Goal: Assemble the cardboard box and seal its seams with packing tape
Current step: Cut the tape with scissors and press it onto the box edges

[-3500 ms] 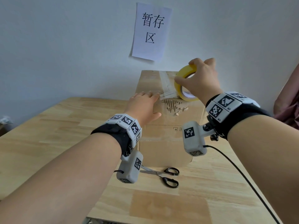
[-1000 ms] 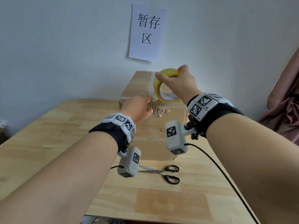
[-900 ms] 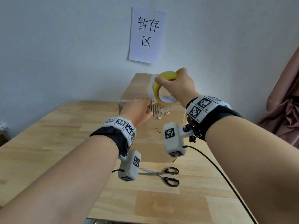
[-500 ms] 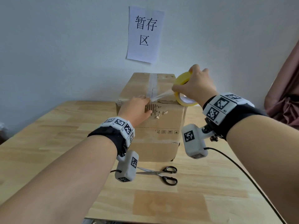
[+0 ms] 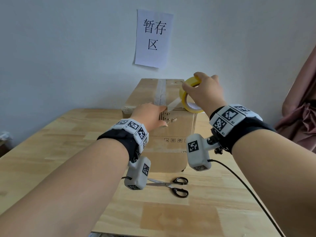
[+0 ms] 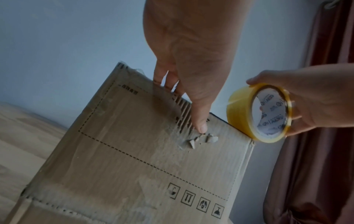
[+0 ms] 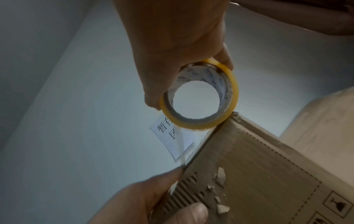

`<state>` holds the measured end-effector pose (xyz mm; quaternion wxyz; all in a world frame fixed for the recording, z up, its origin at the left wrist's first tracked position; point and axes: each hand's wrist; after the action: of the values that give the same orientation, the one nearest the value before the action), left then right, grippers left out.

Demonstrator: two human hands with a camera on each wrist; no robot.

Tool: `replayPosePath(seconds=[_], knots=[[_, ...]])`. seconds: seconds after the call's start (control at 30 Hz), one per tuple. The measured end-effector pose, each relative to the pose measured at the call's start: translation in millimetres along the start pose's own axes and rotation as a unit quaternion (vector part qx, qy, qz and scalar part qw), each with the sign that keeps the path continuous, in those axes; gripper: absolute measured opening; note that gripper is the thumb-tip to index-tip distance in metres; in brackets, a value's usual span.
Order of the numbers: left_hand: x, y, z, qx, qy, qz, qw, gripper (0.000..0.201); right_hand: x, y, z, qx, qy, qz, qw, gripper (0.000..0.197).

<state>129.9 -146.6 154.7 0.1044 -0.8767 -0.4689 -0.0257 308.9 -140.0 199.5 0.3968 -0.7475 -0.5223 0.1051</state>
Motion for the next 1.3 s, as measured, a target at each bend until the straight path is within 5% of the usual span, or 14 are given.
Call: replayPosePath(seconds=[0.33,0.6,0.77,0.9,1.3], knots=[[4.1,17.2,13.2,0.050,-0.009,-0.040,0.998,0.086,-8.0,-2.0,4.4,-0.072,0.014,-0.045,0.996,0.058],[-21.9,-15.2,18.3,-0.025,0.082,-0.019,0.996,0.064,-8.6,-5.1,4.3,-0.085,0.011,-0.045,0.995,0.058],[-29.5,-24.0,14.9,0.004,0.085,-0.059,0.995,0.053,-10.7,-7.3,4.6,-0.090,0.011,-0.049,0.995,0.060],[-15.1,-7.1,12.3,-0.005,0.107,-0.021,0.994,0.039,-7.3,-2.5,1.2,-0.073,0.006,-0.045,0.996,0.064],[9.4,18.0,20.3,-0.082,0.127,0.020,0.988,0.056,-9.0,4.8,-2.7,0.010,0.012,-0.043,0.999,0.067]])
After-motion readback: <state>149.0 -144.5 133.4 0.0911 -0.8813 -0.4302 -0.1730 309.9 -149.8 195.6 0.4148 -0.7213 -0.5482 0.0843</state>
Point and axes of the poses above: each hand's wrist, its own x-axis towards the middle knuckle, its own z-axis out of the palm, y = z × x, and after that the axes turned 13 degrees about z, right-handed
